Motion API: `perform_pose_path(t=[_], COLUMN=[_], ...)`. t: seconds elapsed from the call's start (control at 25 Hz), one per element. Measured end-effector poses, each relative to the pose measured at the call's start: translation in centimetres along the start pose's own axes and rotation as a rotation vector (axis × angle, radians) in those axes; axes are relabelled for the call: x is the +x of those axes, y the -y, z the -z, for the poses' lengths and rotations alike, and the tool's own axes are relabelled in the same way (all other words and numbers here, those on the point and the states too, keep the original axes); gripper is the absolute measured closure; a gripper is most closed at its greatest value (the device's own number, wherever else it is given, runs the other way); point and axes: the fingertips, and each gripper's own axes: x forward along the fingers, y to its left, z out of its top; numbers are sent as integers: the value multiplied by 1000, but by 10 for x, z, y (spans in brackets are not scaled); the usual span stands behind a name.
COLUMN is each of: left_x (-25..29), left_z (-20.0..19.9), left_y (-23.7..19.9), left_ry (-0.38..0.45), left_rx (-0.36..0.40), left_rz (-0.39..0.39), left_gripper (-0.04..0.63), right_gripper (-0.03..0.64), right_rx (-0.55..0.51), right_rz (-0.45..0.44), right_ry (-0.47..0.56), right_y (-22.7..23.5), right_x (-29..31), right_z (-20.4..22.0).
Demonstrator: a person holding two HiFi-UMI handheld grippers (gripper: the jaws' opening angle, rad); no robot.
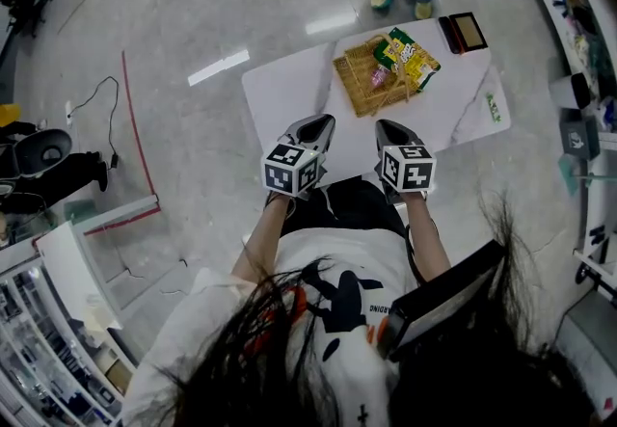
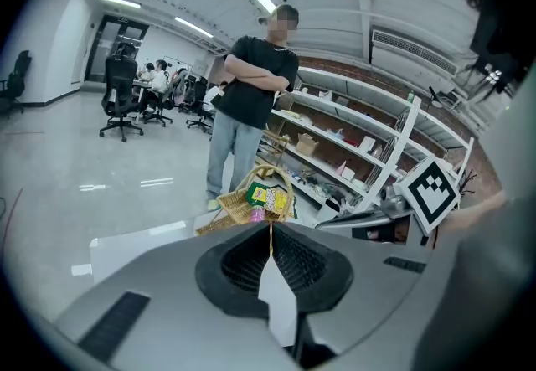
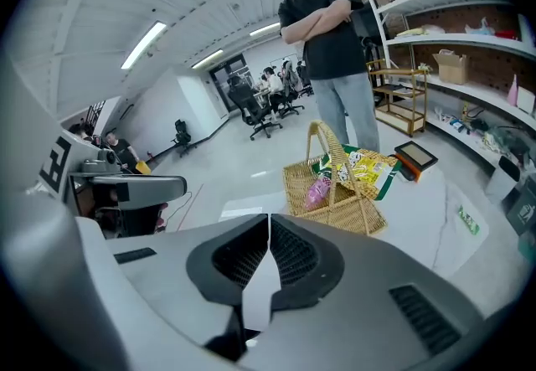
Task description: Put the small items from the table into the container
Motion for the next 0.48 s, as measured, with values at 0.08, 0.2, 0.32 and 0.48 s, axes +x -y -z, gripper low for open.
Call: perform_pose_path(t=[0.08, 0.2, 0.32, 0.48], left_x=[0, -1, -1, -1], left_z=[0, 0, -1, -3], left_y=[2, 3, 5, 6], left_ry=[-1, 0, -4, -12], left_rx=[-3, -12, -17, 1], left_rz=[-2, -9, -11, -13], left_gripper=[584, 584, 584, 584], right_gripper=[595, 595, 595, 595], right_rx=[-8, -15, -15, -10], right_rz=[-9, -19, -28, -31], right_ry=[-1, 3, 5, -1], right_y=[-2, -4, -5, -5], right_x=[1, 2, 3, 4], right_z=[-2, -6, -9, -10])
